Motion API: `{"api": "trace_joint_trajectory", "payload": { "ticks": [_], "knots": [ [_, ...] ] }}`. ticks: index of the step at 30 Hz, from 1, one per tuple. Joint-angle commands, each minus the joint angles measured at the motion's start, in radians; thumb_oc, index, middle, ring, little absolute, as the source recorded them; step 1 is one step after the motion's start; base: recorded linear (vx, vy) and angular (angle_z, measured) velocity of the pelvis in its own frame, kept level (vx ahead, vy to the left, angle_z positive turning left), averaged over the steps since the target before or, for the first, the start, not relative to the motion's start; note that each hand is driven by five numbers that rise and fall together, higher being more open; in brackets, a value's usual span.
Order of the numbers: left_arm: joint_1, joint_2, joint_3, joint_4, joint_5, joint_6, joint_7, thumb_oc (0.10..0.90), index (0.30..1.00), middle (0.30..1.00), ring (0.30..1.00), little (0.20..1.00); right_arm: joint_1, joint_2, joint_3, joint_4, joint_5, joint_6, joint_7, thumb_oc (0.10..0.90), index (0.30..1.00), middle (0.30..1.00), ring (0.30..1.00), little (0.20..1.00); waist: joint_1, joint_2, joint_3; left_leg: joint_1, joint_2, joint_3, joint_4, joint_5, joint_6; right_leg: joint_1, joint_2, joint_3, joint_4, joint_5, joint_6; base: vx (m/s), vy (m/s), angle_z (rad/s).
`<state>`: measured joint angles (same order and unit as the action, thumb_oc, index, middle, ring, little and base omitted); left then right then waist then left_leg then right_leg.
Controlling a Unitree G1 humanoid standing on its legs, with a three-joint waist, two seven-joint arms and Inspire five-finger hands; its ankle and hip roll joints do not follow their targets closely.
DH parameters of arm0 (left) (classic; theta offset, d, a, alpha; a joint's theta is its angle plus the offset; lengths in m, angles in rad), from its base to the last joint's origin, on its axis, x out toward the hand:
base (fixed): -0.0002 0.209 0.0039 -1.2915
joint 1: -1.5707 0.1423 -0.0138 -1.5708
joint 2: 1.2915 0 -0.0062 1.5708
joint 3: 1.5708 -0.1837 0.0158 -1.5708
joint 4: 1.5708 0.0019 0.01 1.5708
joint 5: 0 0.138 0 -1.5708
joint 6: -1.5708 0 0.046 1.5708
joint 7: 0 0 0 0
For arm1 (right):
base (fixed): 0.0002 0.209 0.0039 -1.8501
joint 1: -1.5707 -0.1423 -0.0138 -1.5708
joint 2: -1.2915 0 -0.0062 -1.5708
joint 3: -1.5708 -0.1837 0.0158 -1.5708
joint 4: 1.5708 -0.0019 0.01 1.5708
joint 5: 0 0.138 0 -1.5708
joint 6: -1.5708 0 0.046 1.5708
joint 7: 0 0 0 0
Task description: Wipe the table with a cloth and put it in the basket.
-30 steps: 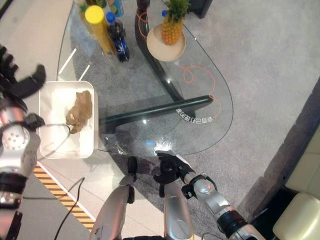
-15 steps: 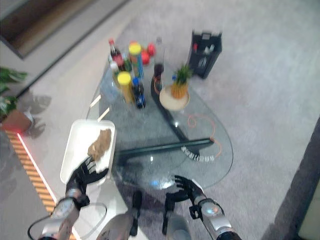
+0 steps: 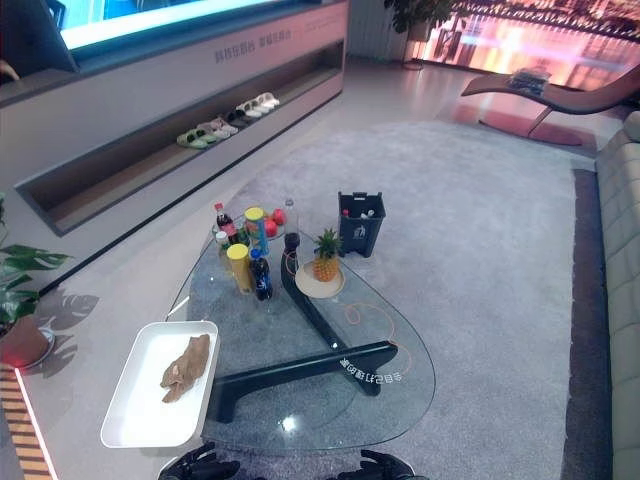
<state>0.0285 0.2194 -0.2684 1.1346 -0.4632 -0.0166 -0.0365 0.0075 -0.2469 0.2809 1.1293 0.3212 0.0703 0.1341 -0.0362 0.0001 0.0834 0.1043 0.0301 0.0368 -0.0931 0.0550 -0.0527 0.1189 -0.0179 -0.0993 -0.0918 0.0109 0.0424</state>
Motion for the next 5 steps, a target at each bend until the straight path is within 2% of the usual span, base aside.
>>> {"api": "trace_joint_trajectory", "payload": {
  "ticks": [1,5],
  "knots": [
    [-0.071,-0.029,-0.024,0.069,0.029,-0.028,-0.01,0.8,0.9,0.9,0.9,0.9,-0.048,0.022,0.011,0.054,0.028,-0.03,0.025,0.8,0.9,0.9,0.9,0.9,-0.002,-0.007,0.021,0.018,-0.022,0.0,0.006,-0.087,0.005,0.018,0.003,-0.002,0.03,-0.055,0.031,0.0,0.005,-0.04],
    [-0.075,-0.031,-0.014,0.09,0.04,-0.034,-0.022,0.8,0.9,0.9,0.9,0.9,-0.05,0.03,0.007,0.077,0.039,-0.042,0.023,0.8,0.9,0.9,0.9,0.9,0.0,-0.007,0.014,0.021,-0.023,0.001,0.006,-0.089,0.009,0.02,-0.002,-0.005,0.027,-0.052,0.032,0.0,0.002,-0.01]
  ]
}}
